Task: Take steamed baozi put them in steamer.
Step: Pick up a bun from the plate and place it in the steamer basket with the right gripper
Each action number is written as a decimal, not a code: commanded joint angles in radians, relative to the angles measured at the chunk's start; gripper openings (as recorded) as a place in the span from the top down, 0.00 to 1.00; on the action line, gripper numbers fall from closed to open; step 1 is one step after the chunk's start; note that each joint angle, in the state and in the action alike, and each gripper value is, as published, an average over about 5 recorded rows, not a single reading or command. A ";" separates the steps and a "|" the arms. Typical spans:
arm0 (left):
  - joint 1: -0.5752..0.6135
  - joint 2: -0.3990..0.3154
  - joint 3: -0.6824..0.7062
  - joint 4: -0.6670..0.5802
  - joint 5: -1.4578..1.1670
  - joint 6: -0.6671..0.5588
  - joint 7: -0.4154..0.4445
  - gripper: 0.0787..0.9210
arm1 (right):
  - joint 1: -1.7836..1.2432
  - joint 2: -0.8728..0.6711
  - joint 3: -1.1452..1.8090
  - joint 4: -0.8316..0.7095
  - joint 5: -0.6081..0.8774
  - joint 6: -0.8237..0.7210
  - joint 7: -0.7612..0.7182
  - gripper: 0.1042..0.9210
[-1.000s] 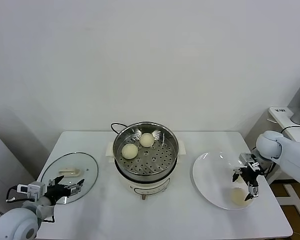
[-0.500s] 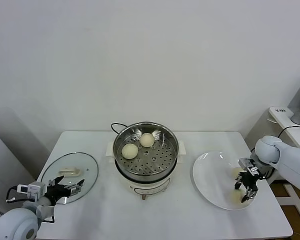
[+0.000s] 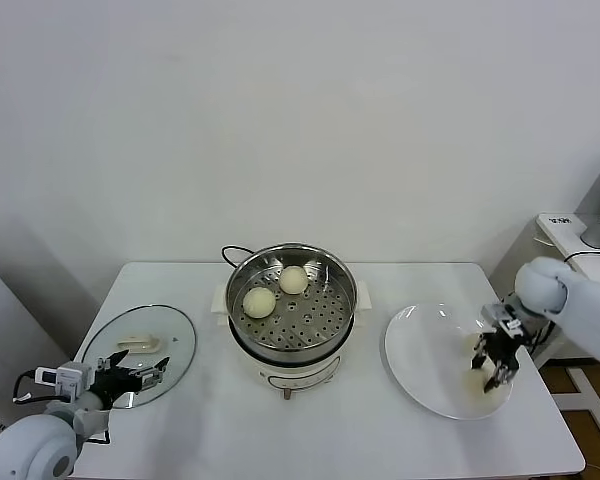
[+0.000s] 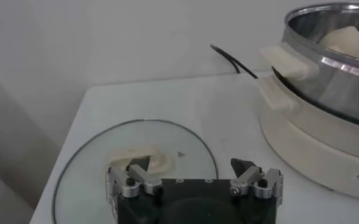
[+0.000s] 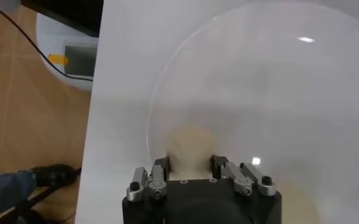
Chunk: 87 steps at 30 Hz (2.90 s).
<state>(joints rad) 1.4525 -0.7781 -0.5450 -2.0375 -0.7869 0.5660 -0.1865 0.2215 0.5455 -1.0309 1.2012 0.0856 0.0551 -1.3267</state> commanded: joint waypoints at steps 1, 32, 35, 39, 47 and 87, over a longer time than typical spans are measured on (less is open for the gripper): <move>0.000 -0.002 0.003 0.003 0.000 -0.001 0.000 0.12 | 0.400 0.146 -0.163 -0.052 0.159 0.138 -0.024 0.59; 0.006 0.001 0.000 0.003 0.000 -0.011 0.001 0.12 | 0.295 0.733 -0.014 -0.033 0.046 0.785 -0.041 0.58; 0.007 0.002 -0.001 0.003 0.000 -0.012 0.002 0.12 | 0.273 0.729 -0.016 -0.008 0.016 0.808 -0.049 0.58; 0.007 0.003 -0.001 0.005 0.000 -0.013 0.002 0.12 | 0.241 0.723 -0.011 0.016 -0.031 0.818 -0.059 0.58; 0.004 0.004 0.001 0.008 0.000 -0.013 0.003 0.12 | 0.179 0.739 0.004 0.017 -0.095 0.818 -0.069 0.58; 0.006 0.016 -0.013 0.006 -0.003 -0.017 0.005 0.12 | 0.343 0.479 0.062 -0.160 -0.028 0.451 -0.089 0.12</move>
<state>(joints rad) 1.4619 -0.7644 -0.5580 -2.0291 -0.7898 0.5465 -0.1807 0.4393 1.1918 -0.9372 1.1439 -0.0640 0.8237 -1.4110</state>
